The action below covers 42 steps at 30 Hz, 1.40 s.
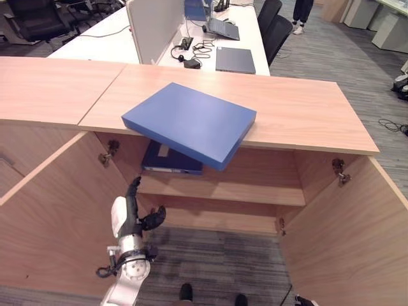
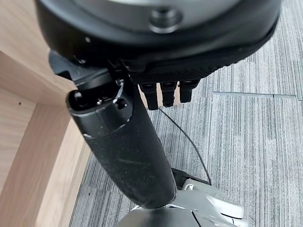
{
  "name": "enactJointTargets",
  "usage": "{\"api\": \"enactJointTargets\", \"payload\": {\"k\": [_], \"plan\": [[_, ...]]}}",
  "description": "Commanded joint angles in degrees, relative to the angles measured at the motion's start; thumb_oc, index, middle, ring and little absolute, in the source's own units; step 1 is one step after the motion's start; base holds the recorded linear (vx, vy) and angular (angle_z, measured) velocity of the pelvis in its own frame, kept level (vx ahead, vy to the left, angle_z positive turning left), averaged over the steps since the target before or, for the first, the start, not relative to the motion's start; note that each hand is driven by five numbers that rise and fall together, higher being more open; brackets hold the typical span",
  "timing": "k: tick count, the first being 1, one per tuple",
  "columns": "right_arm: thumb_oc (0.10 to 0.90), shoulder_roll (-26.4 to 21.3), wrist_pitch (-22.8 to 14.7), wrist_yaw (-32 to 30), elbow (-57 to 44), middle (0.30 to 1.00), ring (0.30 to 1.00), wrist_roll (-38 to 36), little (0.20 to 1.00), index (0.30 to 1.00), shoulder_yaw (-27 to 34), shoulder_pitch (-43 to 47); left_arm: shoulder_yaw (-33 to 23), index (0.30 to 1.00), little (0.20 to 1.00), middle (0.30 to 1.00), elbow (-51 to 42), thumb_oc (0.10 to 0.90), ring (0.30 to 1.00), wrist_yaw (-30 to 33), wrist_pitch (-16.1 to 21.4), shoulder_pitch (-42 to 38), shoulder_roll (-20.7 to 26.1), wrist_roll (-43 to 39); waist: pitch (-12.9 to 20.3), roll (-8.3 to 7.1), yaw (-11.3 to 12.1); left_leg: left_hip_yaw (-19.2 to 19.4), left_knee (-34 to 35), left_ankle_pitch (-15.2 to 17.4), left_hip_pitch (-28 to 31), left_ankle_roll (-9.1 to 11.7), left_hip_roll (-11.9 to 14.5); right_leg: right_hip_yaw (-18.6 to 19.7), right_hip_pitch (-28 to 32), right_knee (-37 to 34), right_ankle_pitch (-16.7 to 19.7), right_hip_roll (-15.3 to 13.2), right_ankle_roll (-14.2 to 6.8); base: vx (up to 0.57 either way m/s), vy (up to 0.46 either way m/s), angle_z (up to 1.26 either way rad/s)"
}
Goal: Put the empty folder in the office cabinet
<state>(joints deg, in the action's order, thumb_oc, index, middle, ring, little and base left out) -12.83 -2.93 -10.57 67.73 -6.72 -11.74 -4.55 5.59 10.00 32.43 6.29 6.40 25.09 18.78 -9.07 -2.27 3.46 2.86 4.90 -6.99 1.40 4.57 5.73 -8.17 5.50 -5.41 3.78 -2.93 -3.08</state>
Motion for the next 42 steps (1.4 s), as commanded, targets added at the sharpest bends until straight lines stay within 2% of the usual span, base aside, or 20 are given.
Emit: {"api": "enactJointTargets", "payload": {"k": [1, 2, 6, 7, 10, 12, 19, 23, 24, 26, 27, 33, 40, 41, 42], "plan": [[0.8, -1.4, -1.4, -1.1, 0.8, 0.9, 0.9, 2.1, 0.9, 0.9, -2.6, 2.8, -4.7, 0.9, 0.9, 0.9, -6.8, 0.8, 0.9, 7.3, 1.1, -7.6, 6.6, 12.3, -1.5, -0.94, 0.7, 1.3, 0.1, 7.7, 5.7, 1.2, -1.2, -2.2, 3.7, 0.6, -6.8, -2.5, -5.9, 0.0, 0.0, 0.0], [0.8, -1.3, -1.4, -1.1, 0.8, 0.9, 0.9, 2.1, 0.9, 0.9, -2.6, 2.8, -4.7, 0.9, 0.9, 0.9, -6.9, 0.8, 0.9, 7.4, 1.0, -7.6, 6.6, 12.4, -1.7, -1.01, 0.7, 1.4, 0.1, 7.0, 5.3, 1.1, -1.2, -2.3, 3.4, 0.6, -6.2, -2.6, -5.8, 0.0, 0.0, 0.0], [0.8, -2.0, -1.5, 0.2, 0.9, 0.9, 0.9, 2.0, 0.9, 0.9, -3.6, 2.6, -5.4, 0.9, 0.9, 0.9, -10.8, 0.8, 0.9, 8.0, 0.3, -9.8, 12.7, 20.9, -1.0, -0.31, 0.2, 0.9, 0.1, 8.0, 6.1, 1.2, -1.7, -2.1, 4.2, 0.7, -7.0, -2.6, -5.9, 0.03, 0.011, 0.01], [0.8, -2.0, -1.6, 0.5, 0.6, 0.9, 0.9, 2.1, 0.9, 0.9, -3.9, 2.6, -5.3, 0.9, 0.9, 0.9, -11.4, 0.8, 0.9, 8.2, -0.1, -10.4, 13.9, 22.4, -1.0, -0.22, 0.0, 0.9, 0.1, 7.4, 6.0, 1.1, -1.7, -2.3, 3.9, 0.8, -6.4, -2.6, -5.8, 0.07, 0.01, 0.02], [0.8, -2.1, -1.7, 0.7, 0.3, 0.9, 0.9, 2.2, 0.9, 0.9, -4.3, 2.5, -5.1, 0.9, 0.9, 0.9, -12.0, 0.8, 0.9, 8.4, -0.3, -11.0, 14.9, 23.7, -0.9, -0.19, -0.1, 0.8, 0.1, 8.2, 6.3, 1.1, -1.7, -2.2, 4.3, 0.7, -7.0, -2.6, -5.9, 0.01, 0.0, 0.0], [0.8, -2.5, -2.0, 1.2, -0.5, 0.9, 0.9, 2.5, 0.9, 0.9, -4.9, 2.5, -4.6, 0.9, 0.9, 0.9, -14.1, 0.8, 0.9, 7.8, 0.0, -12.6, 18.3, 26.6, -0.9, 0.16, -0.2, 1.0, 0.1, 7.7, 6.3, 1.2, -1.7, -2.3, 3.9, 0.8, -6.3, -2.7, -6.0, 0.0, 0.0, 0.0], [0.8, -3.3, -2.3, 2.6, -0.6, 0.9, 0.9, 3.9, 0.9, 0.9, -6.7, 3.0, -3.6, 0.9, 0.9, 0.9, -18.5, 0.8, 0.9, 5.5, 2.4, -15.8, 26.4, 29.2, -0.4, 0.94, -0.6, 2.2, 0.1, 8.4, 6.6, 1.4, -1.5, -2.2, 3.6, 0.7, -6.4, -2.6, -6.5, -0.01, 0.006, -0.04], [0.8, -3.5, -2.3, 2.9, -0.4, 0.9, 0.9, 4.1, 0.9, 0.9, -6.7, 3.0, -2.8, 0.9, 0.9, 0.9, -19.5, 0.8, 0.9, 3.8, 4.1, -16.9, 27.9, 27.7, -0.3, 1.1, -1.0, 2.6, 0.1, 7.7, 6.6, 1.4, -1.6, -2.3, 3.6, 0.7, -6.0, -2.6, -6.5, 0.03, 0.011, -0.08], [0.8, -3.9, -2.2, 3.2, -0.3, 0.9, 0.9, 4.2, 0.9, 0.9, -6.9, 2.9, -1.9, 0.9, 0.9, 0.9, -19.3, 0.8, 0.9, 2.7, 5.0, -18.1, 29.2, 26.8, 0.1, 1.33, -1.4, 2.6, 0.1, 8.5, 7.1, 1.5, -1.5, -2.1, 4.2, 0.6, -6.7, -2.6, -6.6, 0.02, 0.013, -0.05], [0.8, -4.0, -2.2, 3.2, -0.2, 0.9, 0.9, 4.2, 0.9, 0.9, -6.8, 2.9, -1.4, 0.9, 0.9, 0.9, -19.2, 0.8, 0.9, 2.1, 5.5, -18.8, 29.8, 26.1, 0.0, 1.4, -1.5, 2.7, 0.1, 7.7, 6.8, 1.4, -1.6, -2.2, 3.9, 0.6, -6.1, -2.7, -6.5, 0.01, 0.013, -0.05], [0.8, -4.2, -2.1, 3.3, -0.2, 0.9, 0.9, 4.4, 0.9, 0.9, -6.8, 2.9, -1.1, 0.9, 0.9, 0.9, -19.2, 0.8, 0.9, 1.5, 5.7, -19.4, 30.3, 25.5, 0.2, 1.46, -1.6, 2.7, 0.1, 8.5, 7.2, 1.5, -1.5, -2.2, 4.2, 0.6, -6.7, -2.7, -6.6, 0.01, 0.013, -0.04], [0.8, -4.4, -1.9, 3.4, -0.2, 0.9, 0.9, 4.5, 0.9, 0.9, -6.8, 2.8, 1.3, 0.9, 0.9, 0.9, -17.3, 0.8, 0.9, -0.4, 6.6, -22.0, 29.3, 22.4, 0.3, 1.58, -2.2, 2.9, 0.1, 8.6, 7.4, 1.5, -1.6, -2.2, 4.3, 0.6, -6.7, -2.7, -6.7, 0.01, 0.001, 0.0], [0.8, -4.5, -1.6, 3.1, -0.3, 0.9, 0.9, 4.1, 0.9, 0.9, -6.2, 2.7, 5.2, 0.9, 0.9, 0.9, -14.3, 0.8, 0.9, -2.9, 7.1, -25.2, 25.0, 18.8, 0.4, 1.4, -3.2, 2.6, 0.1, 8.9, 7.6, 1.2, -2.0, -1.5, 4.5, 0.7, -6.8, -2.9, -6.5, 0.0, 0.0, 0.0], [0.8, -4.4, -1.6, 3.1, -0.3, 0.9, 0.9, 4.0, 0.9, 0.9, -6.1, 2.7, 5.7, 0.9, 0.9, 0.9, -13.8, 0.8, 0.9, -3.1, 7.1, -25.3, 24.4, 18.6, 0.3, 1.31, -3.3, 2.7, 0.1, 8.1, 7.3, 1.1, -2.0, -1.4, 4.1, 0.8, -6.1, -3.0, -6.4, 0.0, 0.0, 0.0], [0.8, -4.4, -1.5, 3.1, -0.3, 0.9, 0.9, 4.0, 0.9, 0.9, -6.0, 2.7, 5.8, 0.9, 0.9, 0.9, -13.7, 0.8, 0.9, -3.1, 7.1, -25.4, 24.3, 18.6, 0.5, 1.34, -3.3, 2.6, 0.1, 8.9, 7.7, 1.2, -2.0, -1.4, 4.4, 0.8, -6.8, -2.9, -6.5, 0.0, 0.0, 0.0]]}}
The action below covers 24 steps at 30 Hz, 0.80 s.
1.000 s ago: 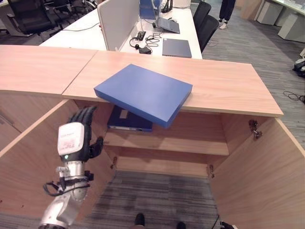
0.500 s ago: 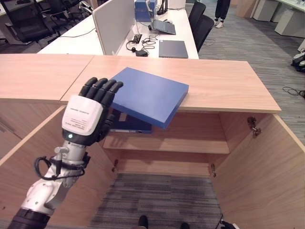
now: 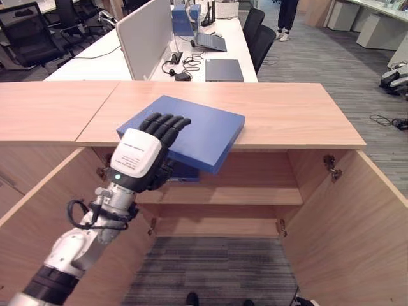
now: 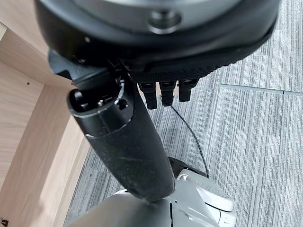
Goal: Put the empty folder in the office cabinet
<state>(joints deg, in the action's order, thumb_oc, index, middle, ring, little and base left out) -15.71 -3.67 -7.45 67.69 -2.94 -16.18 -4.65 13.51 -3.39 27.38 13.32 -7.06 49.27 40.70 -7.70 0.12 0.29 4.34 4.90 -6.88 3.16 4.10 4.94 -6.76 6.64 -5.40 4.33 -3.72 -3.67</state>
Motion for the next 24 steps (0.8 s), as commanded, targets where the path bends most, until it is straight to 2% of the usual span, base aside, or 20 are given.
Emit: {"api": "enactJointTargets", "payload": {"k": [1, 11, 16, 24], "plan": [[0.8, -1.4, -0.7, 0.0, 0.0, 0.9, 0.9, 0.1, 0.9, 0.9, -1.4, 2.7, -1.5, 0.9, 0.9, 0.9, 0.8, 0.8, 0.9, 1.5, -0.3, -12.3, -0.5, -3.6, -0.9, -1.17, -0.3, 1.2, 0.1, 8.9, 6.1, 1.6, -1.2, -2.7, 3.3, 0.8, -7.3, -2.2, -5.9, 0.06, 0.017, 0.0], [0.8, -0.1, -0.1, -0.5, 2.1, 0.9, 0.9, -6.7, 0.9, 0.9, 3.4, 2.0, 2.3, 0.9, 0.9, 0.9, 6.7, 0.8, 0.9, -0.3, -1.1, -14.2, -3.6, -4.5, -0.4, -1.83, -1.6, 2.0, 0.1, 8.7, 6.4, 1.2, -1.3, -1.9, 2.9, 1.1, -6.6, -2.3, -5.8, 0.01, 0.009, 0.0], [0.8, 0.3, 0.1, -0.4, 3.0, 0.9, 0.9, -10.3, 0.9, 0.9, 5.7, 1.6, 3.4, 0.9, 0.9, 0.9, 8.9, 0.8, 0.9, -1.1, -1.8, -14.6, -3.9, -3.8, 0.0, -1.91, -2.1, 2.4, 0.1, 9.6, 7.1, 1.2, -1.3, -1.3, 3.4, 0.9, -7.1, -2.3, -6.0, 0.01, 0.019, -0.03], [0.8, 0.7, 0.3, -0.2, 4.6, 0.9, 0.9, -14.4, 0.9, 0.9, 8.1, 1.4, 5.4, 0.9, 0.9, 0.9, 11.2, 0.8, 0.9, -2.0, -2.5, -15.5, -3.8, -1.8, 0.3, -1.78, -2.7, 3.2, 0.1, 9.3, 7.3, 1.1, -1.4, -0.6, 3.1, 1.0, -6.5, -2.3, -5.9, 0.01, 0.007, -0.07]]}}
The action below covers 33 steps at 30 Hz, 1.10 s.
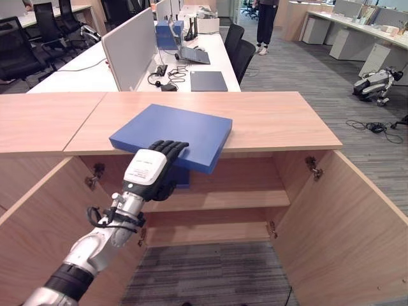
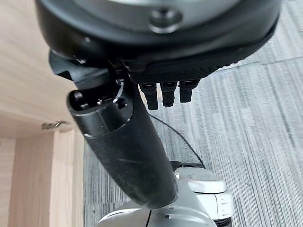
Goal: Put the empty folder in the office cabinet
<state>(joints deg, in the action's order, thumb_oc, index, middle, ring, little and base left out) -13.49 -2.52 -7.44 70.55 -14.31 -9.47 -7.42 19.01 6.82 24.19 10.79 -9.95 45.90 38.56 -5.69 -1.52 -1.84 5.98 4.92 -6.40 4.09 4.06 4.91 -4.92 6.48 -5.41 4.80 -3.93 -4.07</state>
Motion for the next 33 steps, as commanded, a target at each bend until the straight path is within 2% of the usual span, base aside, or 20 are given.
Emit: {"api": "enactJointTargets", "payload": {"k": [1, 16, 22, 23, 24, 27, 33], "plan": [[0.8, -1.6, -0.8, -0.2, 1.8, 0.9, 0.9, -3.1, 0.9, 0.9, 1.4, 4.2, -0.1, 0.9, 0.9, 0.9, 1.1, 0.8, 0.9, 1.2, 0.0, -12.7, -0.4, 0.4, -1.6, -0.11, -0.5, 1.5, 0.1, 9.5, 6.7, 1.2, -1.3, -2.4, 3.6, 0.9, -7.6, -2.1, -5.6, 0.0, 0.0, 0.0], [0.8, -1.8, -0.2, 0.9, 3.8, 0.9, 0.9, -2.8, 0.9, 0.9, 1.0, 5.0, 3.0, 0.9, 0.9, 0.9, -1.3, 0.8, 0.9, 1.3, -0.6, -17.5, 4.7, 6.7, -1.5, 0.44, -0.6, 1.7, 0.1, 8.8, 6.7, 1.1, -1.5, -2.5, 3.4, 1.2, -7.1, -2.1, -5.6, 0.0, 0.003, 0.0], [0.8, -1.6, 0.0, 0.9, 4.1, 0.9, 0.9, -3.2, 0.9, 0.9, 1.2, 5.1, 1.7, 0.9, 0.9, 0.9, -4.1, 0.8, 0.9, 1.5, -0.3, -16.9, 5.0, 6.7, -1.3, 0.55, -0.4, 1.4, 0.1, 9.5, 6.9, 1.1, -1.6, -2.6, 3.8, 1.1, -7.7, -2.1, -5.6, 0.0, 0.001, -0.01], [0.8, -1.6, 0.0, 0.9, 4.1, 0.9, 0.9, -3.3, 0.9, 0.9, 1.3, 5.1, 1.5, 0.829, 0.829, 0.829, -4.3, 0.753, 0.829, 1.4, -0.4, -16.8, 4.8, 6.5, -1.3, 0.56, -0.4, 1.4, 0.1, 9.5, 6.9, 1.1, -1.6, -2.6, 3.9, 1.1, -7.7, -2.1, -5.6, -0.04, -0.005, -0.01], [0.8, -1.6, 0.0, 1.0, 4.0, 0.9, 0.9, -3.6, 0.9, 0.9, 1.3, 5.2, 1.3, 0.3, 0.3, 0.3, -4.8, 0.4, 0.3, 1.1, -0.2, -16.7, 4.6, 6.0, -1.4, 0.54, -0.3, 1.4, 0.1, 8.8, 6.7, 1.0, -1.6, -2.7, 3.6, 1.3, -7.2, -2.2, -5.5, 0.0, 0.0, 0.0], [0.8, -1.7, 0.0, 1.2, 3.9, 0.9, 0.9, -3.6, 0.9, 0.9, 1.2, 5.2, 1.1, 0.3, 0.3, 0.3, -5.0, 0.4, 0.3, 0.8, 0.0, -16.7, 4.2, 5.3, -1.3, 0.56, -0.3, 1.2, 0.1, 9.5, 6.9, 1.0, -1.6, -2.8, 4.0, 1.1, -7.8, -2.2, -5.5, -0.02, -0.001, 0.01], [0.8, -1.7, 0.1, 1.5, 3.6, 0.9, 0.9, -3.9, 0.9, 0.9, 1.2, 5.2, -1.3, 0.3, 0.3, 0.3, -6.4, 0.4, 0.3, 0.6, 0.5, -15.1, 2.6, 3.1, -1.3, 0.45, -0.2, 1.1, 0.1, 8.7, 6.6, 1.0, -1.7, -2.9, 3.6, 1.4, -7.3, -2.3, -5.3, -0.01, 0.001, 0.02]]}}
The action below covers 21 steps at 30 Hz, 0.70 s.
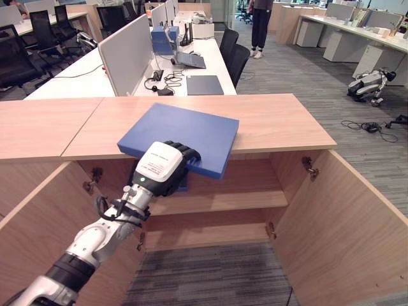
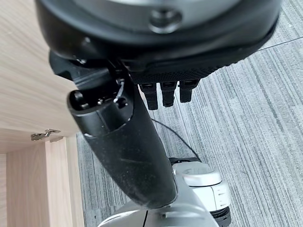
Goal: Put the empty folder in the office cabinet
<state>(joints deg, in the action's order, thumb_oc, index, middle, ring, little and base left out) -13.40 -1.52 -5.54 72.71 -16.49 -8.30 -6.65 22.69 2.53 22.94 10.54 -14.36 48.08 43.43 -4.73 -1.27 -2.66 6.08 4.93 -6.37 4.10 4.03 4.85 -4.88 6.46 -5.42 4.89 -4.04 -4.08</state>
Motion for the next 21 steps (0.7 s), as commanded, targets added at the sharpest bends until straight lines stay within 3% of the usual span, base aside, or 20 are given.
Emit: {"api": "enactJointTargets", "payload": {"k": [1, 21], "plan": [[0.8, -1.8, -0.9, -0.3, 1.4, 0.9, 0.9, -1.8, 0.9, 0.9, 0.1, 4.5, -5.2, 0.3, 0.3, 0.3, -2.2, 0.4, 0.3, 2.0, 0.7, -10.7, 0.5, -1.8, -2.3, 0.19, 0.7, 1.0, 0.1, 8.7, 6.5, 1.0, -1.6, -2.9, 3.6, 1.4, -7.4, -2.2, -5.4, 0.0, 0.0, 0.0], [0.8, -0.9, -1.0, 0.5, 1.5, 0.9, 0.9, -3.9, 0.9, 0.9, 0.5, 4.4, -8.0, 0.3, 0.3, 0.3, -5.5, 0.4, 0.3, 1.8, 1.5, -9.7, 0.0, -3.6, -2.2, 0.1, 0.9, 1.0, 0.1, 9.3, 6.6, 1.0, -1.7, -2.9, 3.9, 0.9, -7.7, -2.4, -5.6, 0.0, 0.0, 0.0]]}}
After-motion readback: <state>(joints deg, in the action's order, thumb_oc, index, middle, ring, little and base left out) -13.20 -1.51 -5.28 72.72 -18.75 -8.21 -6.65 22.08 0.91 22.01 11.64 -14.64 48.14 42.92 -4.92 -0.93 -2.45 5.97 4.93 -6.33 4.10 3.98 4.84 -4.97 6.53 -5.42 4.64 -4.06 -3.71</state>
